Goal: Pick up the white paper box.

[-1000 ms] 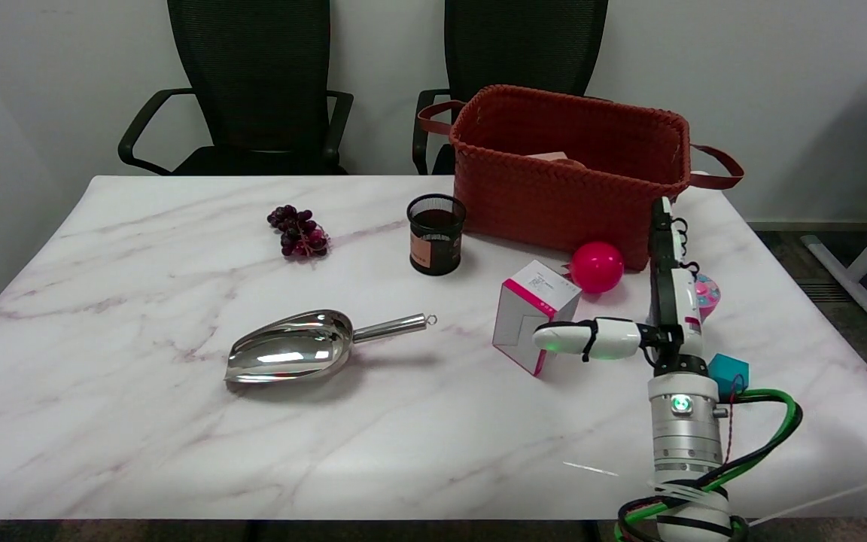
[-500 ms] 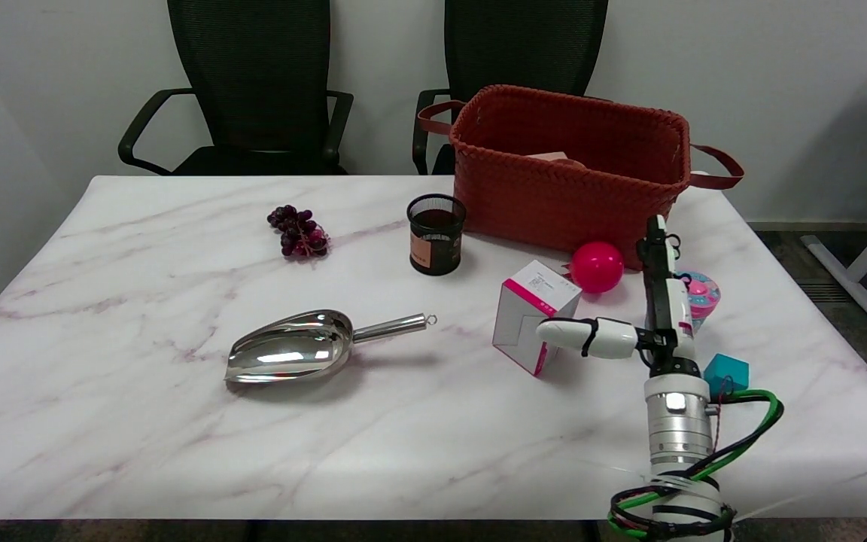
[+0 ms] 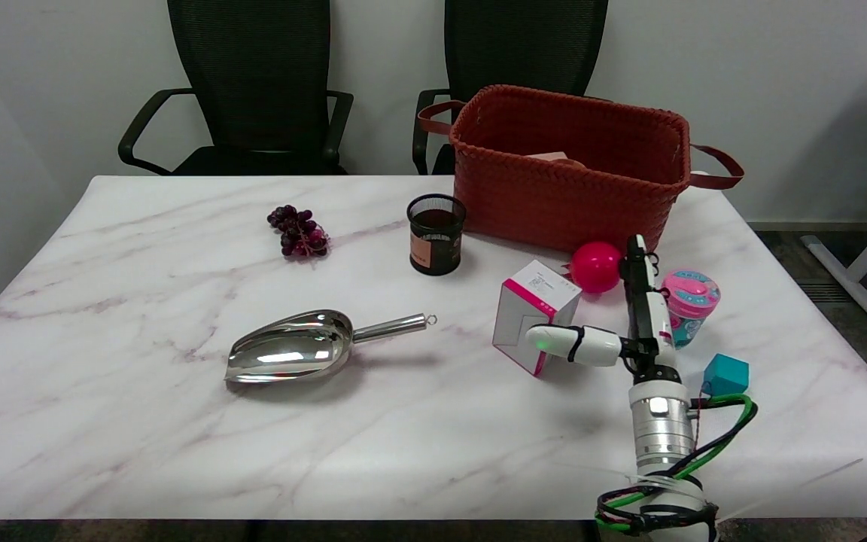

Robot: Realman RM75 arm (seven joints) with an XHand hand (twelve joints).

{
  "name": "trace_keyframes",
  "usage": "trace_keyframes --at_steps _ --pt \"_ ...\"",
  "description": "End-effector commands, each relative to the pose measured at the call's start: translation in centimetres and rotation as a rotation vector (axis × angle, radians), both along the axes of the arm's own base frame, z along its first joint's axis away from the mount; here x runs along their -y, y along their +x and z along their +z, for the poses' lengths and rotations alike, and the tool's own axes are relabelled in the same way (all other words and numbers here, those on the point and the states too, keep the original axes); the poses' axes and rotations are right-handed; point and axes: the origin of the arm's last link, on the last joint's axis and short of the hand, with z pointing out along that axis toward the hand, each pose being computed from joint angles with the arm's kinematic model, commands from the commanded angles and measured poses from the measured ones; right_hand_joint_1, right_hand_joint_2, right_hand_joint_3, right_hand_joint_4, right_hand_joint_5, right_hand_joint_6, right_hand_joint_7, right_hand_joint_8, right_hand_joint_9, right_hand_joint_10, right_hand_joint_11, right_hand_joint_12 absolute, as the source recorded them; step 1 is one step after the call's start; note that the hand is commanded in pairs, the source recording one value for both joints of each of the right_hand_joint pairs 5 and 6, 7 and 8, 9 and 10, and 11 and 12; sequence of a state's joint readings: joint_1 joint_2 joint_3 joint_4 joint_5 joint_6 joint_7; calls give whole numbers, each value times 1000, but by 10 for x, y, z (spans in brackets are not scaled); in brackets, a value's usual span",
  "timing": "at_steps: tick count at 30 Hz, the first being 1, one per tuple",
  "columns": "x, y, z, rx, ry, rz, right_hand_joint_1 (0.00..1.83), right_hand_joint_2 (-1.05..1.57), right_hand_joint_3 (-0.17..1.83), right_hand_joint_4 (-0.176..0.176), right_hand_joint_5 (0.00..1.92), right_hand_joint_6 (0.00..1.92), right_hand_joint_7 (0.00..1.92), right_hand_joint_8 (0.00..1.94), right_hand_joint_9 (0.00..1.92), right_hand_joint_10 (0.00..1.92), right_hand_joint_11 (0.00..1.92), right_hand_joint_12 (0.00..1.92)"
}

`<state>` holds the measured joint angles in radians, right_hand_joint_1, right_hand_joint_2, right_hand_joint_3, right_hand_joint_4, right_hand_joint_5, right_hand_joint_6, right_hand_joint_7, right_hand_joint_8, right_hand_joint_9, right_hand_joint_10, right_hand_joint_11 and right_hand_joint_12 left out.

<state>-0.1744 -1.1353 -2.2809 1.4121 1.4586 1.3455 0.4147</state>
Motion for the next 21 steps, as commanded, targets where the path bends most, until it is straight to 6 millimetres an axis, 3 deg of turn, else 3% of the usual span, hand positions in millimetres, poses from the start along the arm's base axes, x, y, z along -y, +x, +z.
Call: trace_keyframes --at_steps 1,21 --pt "11 -20 -15 72 52 -50 1078 106 -175 0 0 0 0 0 84 84 0 0" --pt "18 -24 -28 83 104 -69 1062 163 -175 0 0 0 44 44 139 139 0 0"
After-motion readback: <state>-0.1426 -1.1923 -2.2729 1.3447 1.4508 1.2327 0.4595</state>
